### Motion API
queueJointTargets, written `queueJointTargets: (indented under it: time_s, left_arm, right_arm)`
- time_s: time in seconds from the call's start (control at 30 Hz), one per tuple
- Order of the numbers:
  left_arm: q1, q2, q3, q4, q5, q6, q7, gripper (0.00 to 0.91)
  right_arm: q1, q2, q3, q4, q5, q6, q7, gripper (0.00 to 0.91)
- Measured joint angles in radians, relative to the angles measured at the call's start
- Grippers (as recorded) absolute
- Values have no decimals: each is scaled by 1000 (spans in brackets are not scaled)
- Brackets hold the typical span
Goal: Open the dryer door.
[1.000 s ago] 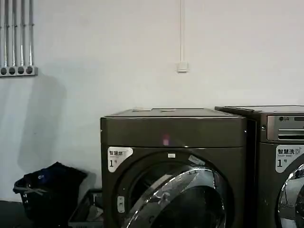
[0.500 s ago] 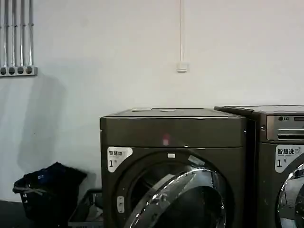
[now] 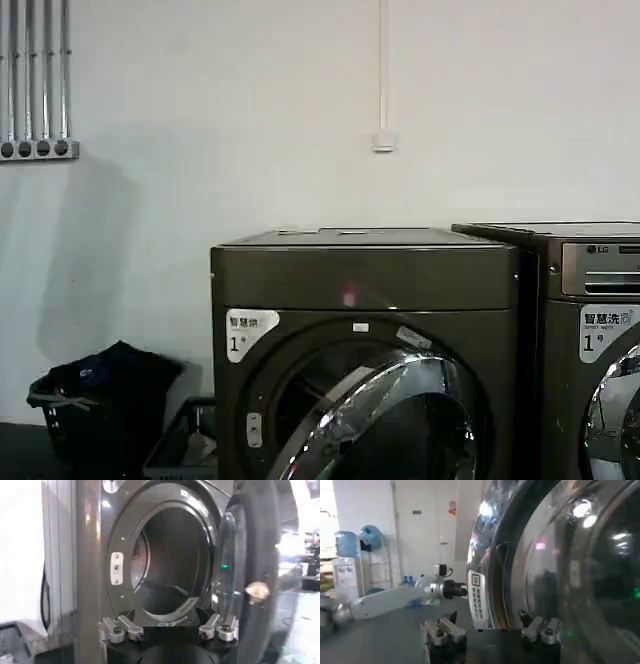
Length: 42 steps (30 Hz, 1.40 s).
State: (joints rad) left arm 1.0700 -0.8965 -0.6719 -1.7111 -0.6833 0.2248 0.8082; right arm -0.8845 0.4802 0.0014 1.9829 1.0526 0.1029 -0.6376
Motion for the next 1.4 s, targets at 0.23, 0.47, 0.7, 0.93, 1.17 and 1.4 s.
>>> queueJointTargets:
  time_s: [0.23, 0.47, 0.7, 0.93, 1.17, 1.4]
  left_arm:
    - [-116, -13, 109, 85, -3, -2, 28, 907]
    - [-223, -40, 223, 148, 12, -19, 46, 907]
    - [-306, -59, 307, 195, 10, -33, 64, 907]
    - [-351, -65, 356, 223, 7, -50, 71, 907]
    - [-374, -60, 394, 232, 0, -57, 103, 907]
    - [-394, -54, 426, 244, -1, -58, 157, 907]
  right_arm:
    - [-136, -11, 144, 14, 2, 14, 11, 907]
    - [-272, -4, 284, 23, -6, 29, 12, 907]
    - [-419, 34, 444, 13, -36, 48, 60, 907]
    - [-589, 134, 654, 10, -53, 41, 102, 907]
    - [-747, 248, 891, 33, -107, 15, 169, 907]
    - [-845, 383, 1099, 42, -110, -14, 227, 907]
